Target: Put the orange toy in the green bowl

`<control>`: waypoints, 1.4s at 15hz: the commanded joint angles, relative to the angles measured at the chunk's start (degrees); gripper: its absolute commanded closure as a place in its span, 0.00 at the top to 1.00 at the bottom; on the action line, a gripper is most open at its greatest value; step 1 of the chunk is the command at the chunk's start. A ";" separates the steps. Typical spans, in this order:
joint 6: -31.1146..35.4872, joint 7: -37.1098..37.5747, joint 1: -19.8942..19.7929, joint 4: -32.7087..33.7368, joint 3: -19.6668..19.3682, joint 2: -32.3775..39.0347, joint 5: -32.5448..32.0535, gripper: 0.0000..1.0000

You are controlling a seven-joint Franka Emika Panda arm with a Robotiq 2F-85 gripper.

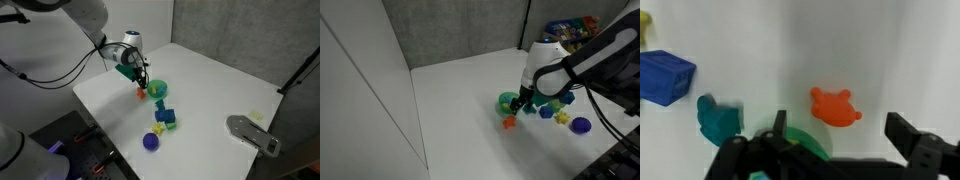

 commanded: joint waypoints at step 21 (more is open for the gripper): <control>15.07 0.92 3.83 7.67 -1.88 14.47 3.91 1.00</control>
